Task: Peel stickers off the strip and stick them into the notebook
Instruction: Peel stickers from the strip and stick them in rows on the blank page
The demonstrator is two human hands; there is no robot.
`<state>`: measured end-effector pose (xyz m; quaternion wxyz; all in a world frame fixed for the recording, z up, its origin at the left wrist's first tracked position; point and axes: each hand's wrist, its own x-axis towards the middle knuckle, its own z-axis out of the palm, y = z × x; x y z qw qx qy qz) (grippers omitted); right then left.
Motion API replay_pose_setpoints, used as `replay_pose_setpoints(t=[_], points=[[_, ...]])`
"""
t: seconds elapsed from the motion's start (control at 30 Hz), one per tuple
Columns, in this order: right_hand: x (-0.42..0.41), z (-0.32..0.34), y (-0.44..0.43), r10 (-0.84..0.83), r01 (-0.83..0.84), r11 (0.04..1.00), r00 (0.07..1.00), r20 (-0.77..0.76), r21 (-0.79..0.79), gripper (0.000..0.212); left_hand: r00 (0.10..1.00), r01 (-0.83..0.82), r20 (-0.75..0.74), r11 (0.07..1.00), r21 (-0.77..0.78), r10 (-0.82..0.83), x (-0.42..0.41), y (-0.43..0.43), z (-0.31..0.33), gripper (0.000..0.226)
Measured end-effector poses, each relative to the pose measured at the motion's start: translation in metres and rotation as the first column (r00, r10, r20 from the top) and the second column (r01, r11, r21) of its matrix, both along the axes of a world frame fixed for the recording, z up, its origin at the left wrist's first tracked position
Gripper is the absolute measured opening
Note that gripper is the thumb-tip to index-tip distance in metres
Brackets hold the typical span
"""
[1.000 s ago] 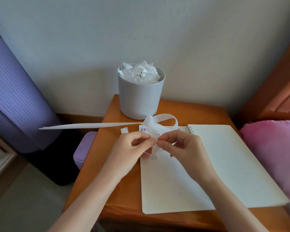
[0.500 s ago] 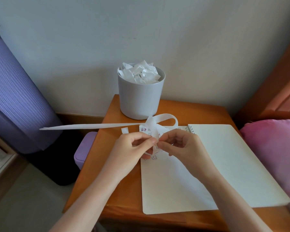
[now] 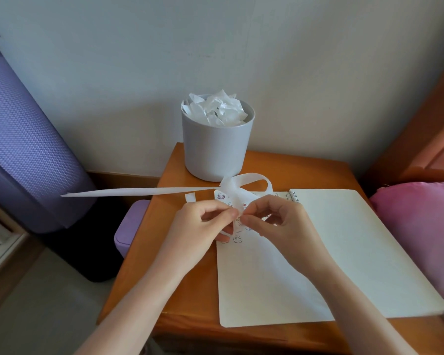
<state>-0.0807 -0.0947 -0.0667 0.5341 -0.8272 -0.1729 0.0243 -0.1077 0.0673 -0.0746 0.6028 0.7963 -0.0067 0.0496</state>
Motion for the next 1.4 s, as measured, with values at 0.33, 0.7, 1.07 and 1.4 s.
replay_pose_setpoints(t=[0.33, 0.7, 1.07, 1.4], points=[[-0.001, 0.005, -0.004, -0.055, 0.055, 0.998, 0.997, 0.05, -0.013, 0.008, 0.992, -0.124, -0.015, 0.992, 0.021, 0.124, 0.003, 0.008, 0.0, 0.011], [0.006, -0.001, -0.018, -0.083, 0.044, 0.99, 0.952, -0.295, -0.134, 0.005, 0.987, -0.156, -0.035, 0.985, 0.078, 0.16, 0.003, 0.008, -0.002, 0.016], [0.004, -0.003, -0.01, -0.089, 0.037, 0.974, 0.969, -0.229, -0.223, 0.006, 0.985, -0.16, -0.048, 0.983, 0.087, 0.165, 0.003, 0.007, -0.002, 0.017], [0.006, -0.007, -0.01, -0.093, 0.04, 0.964, 0.977, -0.191, -0.265, 0.006, 0.985, -0.156, -0.055, 0.983, 0.097, 0.162, 0.003, 0.008, -0.002, 0.02]])
